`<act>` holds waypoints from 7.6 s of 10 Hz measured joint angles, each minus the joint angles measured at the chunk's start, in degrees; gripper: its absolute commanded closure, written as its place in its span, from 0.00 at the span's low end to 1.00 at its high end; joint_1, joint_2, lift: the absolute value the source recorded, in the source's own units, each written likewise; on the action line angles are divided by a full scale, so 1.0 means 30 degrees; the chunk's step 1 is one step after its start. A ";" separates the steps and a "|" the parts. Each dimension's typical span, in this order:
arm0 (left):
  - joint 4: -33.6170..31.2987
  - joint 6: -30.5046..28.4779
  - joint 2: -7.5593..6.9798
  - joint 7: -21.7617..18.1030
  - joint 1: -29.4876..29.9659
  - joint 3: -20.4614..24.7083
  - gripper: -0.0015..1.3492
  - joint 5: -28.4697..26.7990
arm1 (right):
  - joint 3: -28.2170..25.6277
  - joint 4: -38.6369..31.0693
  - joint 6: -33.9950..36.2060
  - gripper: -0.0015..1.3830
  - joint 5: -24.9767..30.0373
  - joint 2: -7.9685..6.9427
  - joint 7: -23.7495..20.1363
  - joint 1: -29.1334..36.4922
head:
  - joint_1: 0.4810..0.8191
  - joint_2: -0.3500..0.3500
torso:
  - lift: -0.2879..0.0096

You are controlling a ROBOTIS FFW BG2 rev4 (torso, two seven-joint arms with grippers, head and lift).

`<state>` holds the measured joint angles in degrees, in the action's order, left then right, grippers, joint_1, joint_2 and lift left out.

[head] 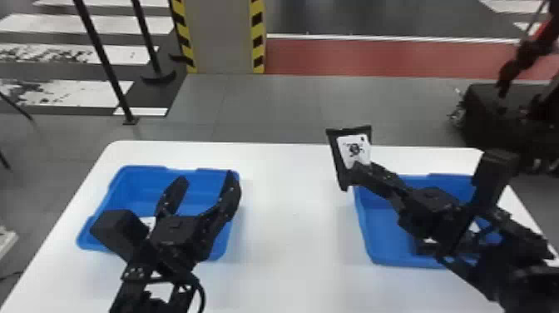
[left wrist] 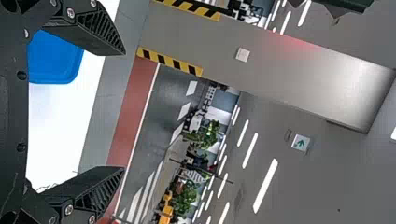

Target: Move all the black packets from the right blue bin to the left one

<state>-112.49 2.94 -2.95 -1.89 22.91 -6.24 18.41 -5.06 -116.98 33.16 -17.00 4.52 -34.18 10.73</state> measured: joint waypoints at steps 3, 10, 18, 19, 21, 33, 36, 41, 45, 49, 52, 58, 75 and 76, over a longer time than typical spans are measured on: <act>-0.1147 -0.1222 -0.0028 -0.0089 -0.0133 0.0210 0.12 0.0892 | 0.1298 0.5400 -0.1199 0.81 -0.0449 0.0469 -0.4844 -0.4466 | 0.63 0.63 | 0.60; -0.2508 -0.4002 0.0016 -0.0722 -0.0985 -0.0218 0.12 0.2997 | 0.4235 0.8265 -0.0012 0.81 -0.2813 0.0662 -0.7422 -0.7090 | 0.63 0.71 | 0.60; -0.2512 -0.3981 0.0140 -0.0206 -0.1050 -0.0145 0.90 0.2824 | 0.6775 0.8988 0.0193 0.81 -0.3996 0.0716 -0.7503 -0.7744 | 0.63 0.82 | 0.60; -0.2513 -0.3789 0.0191 -0.0153 -0.0929 -0.0151 0.90 0.2795 | 0.6763 0.9055 0.0138 0.81 -0.4059 0.0720 -0.7503 -0.7740 | 0.63 0.82 | 0.60; -0.2513 -0.3829 0.0135 -0.0190 -0.0886 -0.0190 0.90 0.2907 | 0.6752 0.9139 -0.0087 0.77 -0.4003 0.0720 -0.7491 -0.7709 | 0.63 0.82 | 0.60; 0.6786 0.4457 0.0663 0.0575 -0.3881 0.2799 0.11 -0.2416 | 0.1754 0.6143 -0.0602 0.09 -0.1874 0.0686 -0.5687 -0.3834 | 0.63 0.81 | 0.60; 0.7124 0.6058 0.0599 0.0153 -0.3753 0.2367 0.09 -0.1842 | 0.0941 0.3337 0.0550 0.09 -0.0536 0.0715 -0.3588 -0.2574 | 0.63 0.76 | 0.60; 0.3760 0.6811 0.0568 -0.0076 -0.1188 0.1203 0.09 -0.0992 | -0.0779 -0.2740 0.2005 0.09 -0.0316 0.0689 0.0507 0.1399 | 0.63 0.64 | 0.60; 0.1469 0.5726 0.0689 0.0047 0.0678 0.1349 0.09 -0.1649 | -0.1618 -0.5449 0.3004 0.09 0.0108 0.0689 0.5288 0.4319 | 0.63 0.53 | 0.60; 0.0567 0.4773 0.0705 0.0074 0.1820 0.1566 0.09 -0.2010 | -0.2844 -0.3276 0.6610 0.10 0.2587 0.0980 0.5651 0.2494 | 0.63 0.40 | 0.60; 0.0474 0.4680 0.0708 0.0073 0.1866 0.1546 0.09 -0.2104 | -0.2767 -0.0131 0.7747 0.10 0.3180 0.1429 0.5505 0.0158 | 0.63 0.35 | 0.60; 0.0445 0.4815 0.0701 0.0073 0.1872 0.1519 0.09 -0.2038 | -0.2765 0.4341 0.9435 0.11 0.4718 0.1208 0.5701 -0.3404 | 0.63 0.31 | 0.60; 0.0450 0.5037 0.0717 0.0073 0.1885 0.1488 0.09 -0.2065 | -0.2050 0.4751 0.8956 0.82 0.3431 0.0659 0.5093 -0.3385 | 0.63 0.40 | 0.60; 0.0450 0.5049 0.0715 0.0073 0.1866 0.1441 0.09 -0.2065 | -0.2012 0.4242 0.8748 0.82 0.3353 0.0630 0.4688 -0.3176 | 0.63 0.41 | 0.60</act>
<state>-111.14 18.09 -0.80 -1.67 28.51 -1.91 12.22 -11.10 -104.26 59.40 -6.94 6.41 -20.11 1.21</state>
